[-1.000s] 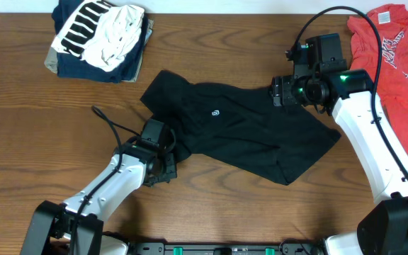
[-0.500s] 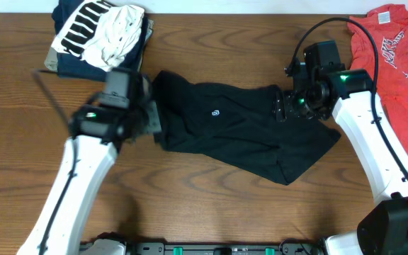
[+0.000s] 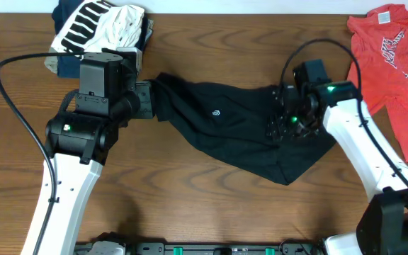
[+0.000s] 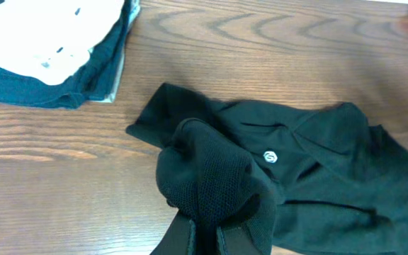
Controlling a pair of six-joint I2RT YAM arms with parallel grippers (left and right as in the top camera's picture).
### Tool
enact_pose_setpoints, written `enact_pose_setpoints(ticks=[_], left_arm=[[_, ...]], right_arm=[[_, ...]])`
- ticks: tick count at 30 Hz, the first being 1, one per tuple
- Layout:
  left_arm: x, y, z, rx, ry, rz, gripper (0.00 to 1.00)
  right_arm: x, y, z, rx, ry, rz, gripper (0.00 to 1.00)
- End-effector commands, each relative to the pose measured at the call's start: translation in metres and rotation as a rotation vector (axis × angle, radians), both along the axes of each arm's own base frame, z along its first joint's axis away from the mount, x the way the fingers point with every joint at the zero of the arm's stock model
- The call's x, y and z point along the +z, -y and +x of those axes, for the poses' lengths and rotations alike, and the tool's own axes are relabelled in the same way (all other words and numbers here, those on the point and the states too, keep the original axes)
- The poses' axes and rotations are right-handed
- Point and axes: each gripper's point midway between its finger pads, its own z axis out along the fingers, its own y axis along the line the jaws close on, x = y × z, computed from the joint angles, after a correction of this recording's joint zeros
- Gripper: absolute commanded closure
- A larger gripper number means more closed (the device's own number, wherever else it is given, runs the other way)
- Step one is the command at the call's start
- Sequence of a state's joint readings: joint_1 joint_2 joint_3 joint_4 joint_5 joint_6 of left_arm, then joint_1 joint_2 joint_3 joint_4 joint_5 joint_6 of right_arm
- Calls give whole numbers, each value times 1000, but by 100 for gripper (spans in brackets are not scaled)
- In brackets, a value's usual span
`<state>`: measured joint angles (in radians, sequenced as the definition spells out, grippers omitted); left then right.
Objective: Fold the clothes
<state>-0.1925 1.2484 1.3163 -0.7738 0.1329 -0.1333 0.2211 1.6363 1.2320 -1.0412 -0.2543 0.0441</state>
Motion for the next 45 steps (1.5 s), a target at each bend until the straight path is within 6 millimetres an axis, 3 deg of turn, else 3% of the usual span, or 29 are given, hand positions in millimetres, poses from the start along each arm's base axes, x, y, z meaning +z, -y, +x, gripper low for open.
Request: enact_pose_setpoints(ticks=[1, 8, 12, 19, 20, 23, 25, 29, 34, 36, 38, 40, 45], left_arm=[[3, -12, 4, 30, 23, 63, 94], [3, -13, 4, 32, 24, 65, 94], [2, -14, 4, 37, 24, 70, 94], [-2, -13, 6, 36, 12, 72, 94], [-2, -13, 6, 36, 11, 73, 94], [-3, -14, 6, 37, 9, 73, 94], [-2, -16, 7, 47, 14, 83, 94], [8, -30, 11, 105, 58, 118, 94], [44, -49, 10, 167, 174, 95, 94], [60, -62, 6, 206, 221, 86, 94], [69, -71, 1, 233, 246, 83, 94], [73, -78, -4, 254, 255, 81, 94], [66, -80, -7, 258, 221, 88, 94]], right_arm=[[-23, -3, -17, 0, -59, -2, 40], [-48, -1, -37, -82, -134, 4, 58], [-60, -3, -50, -88, -170, 11, 61], [-74, -20, -39, -103, -91, 39, 65], [-75, -21, -37, -99, -77, 44, 69], [-77, -20, -29, -107, -42, 29, 99], [-74, -15, -18, -123, 1, 14, 99], [-39, -4, 24, -192, 117, 51, 99], [61, 35, 81, -247, 353, 79, 99], [97, 51, 91, -266, 422, 76, 99], [121, 64, 95, -283, 455, 68, 99], [130, 73, 94, -288, 458, 57, 99], [122, 84, 84, -304, 407, 37, 99]])
